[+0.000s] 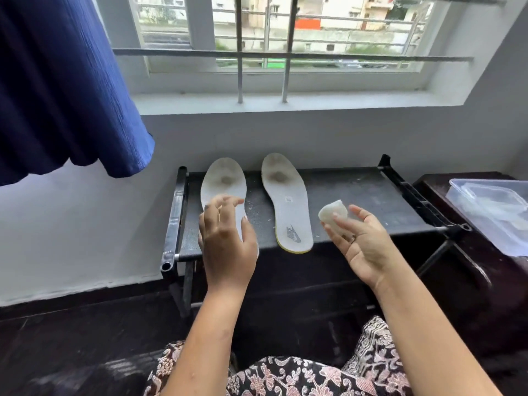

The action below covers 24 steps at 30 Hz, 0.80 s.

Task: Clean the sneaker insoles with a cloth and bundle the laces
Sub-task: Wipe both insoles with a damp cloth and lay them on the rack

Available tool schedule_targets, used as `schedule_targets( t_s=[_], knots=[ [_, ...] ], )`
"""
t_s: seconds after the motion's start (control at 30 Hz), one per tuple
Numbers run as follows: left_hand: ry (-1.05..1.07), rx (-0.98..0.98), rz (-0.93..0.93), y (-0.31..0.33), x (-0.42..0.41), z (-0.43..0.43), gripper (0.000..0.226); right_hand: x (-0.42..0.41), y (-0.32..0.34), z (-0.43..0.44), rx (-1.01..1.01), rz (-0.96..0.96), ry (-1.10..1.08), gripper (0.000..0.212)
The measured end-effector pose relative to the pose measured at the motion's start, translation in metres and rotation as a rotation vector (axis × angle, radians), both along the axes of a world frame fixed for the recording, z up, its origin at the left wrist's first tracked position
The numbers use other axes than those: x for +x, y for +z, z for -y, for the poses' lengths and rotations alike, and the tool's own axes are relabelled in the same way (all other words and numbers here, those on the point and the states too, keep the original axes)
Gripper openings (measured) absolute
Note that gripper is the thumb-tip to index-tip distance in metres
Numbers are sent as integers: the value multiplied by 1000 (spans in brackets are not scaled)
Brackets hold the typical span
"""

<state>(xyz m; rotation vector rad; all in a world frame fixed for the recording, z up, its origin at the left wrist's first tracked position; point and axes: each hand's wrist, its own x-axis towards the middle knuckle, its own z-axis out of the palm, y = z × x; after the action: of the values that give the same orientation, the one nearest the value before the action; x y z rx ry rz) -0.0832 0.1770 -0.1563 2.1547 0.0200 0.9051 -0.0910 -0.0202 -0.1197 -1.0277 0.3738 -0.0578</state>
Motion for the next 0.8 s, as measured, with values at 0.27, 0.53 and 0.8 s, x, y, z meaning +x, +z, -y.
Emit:
schedule_targets(
  t_s=[0.27,0.53,0.8],
  knots=[
    [-254,120,21,-8,-55,44,41,-51,5,42,-96,-33,-56,10],
    [-465,204,-55,9,-78,97,37,-93,16,92,-655,69,-141,10],
    [-582,307,8,43,-60,146,31,-90,26,159,-1143,-16,-222,9]
  ],
)
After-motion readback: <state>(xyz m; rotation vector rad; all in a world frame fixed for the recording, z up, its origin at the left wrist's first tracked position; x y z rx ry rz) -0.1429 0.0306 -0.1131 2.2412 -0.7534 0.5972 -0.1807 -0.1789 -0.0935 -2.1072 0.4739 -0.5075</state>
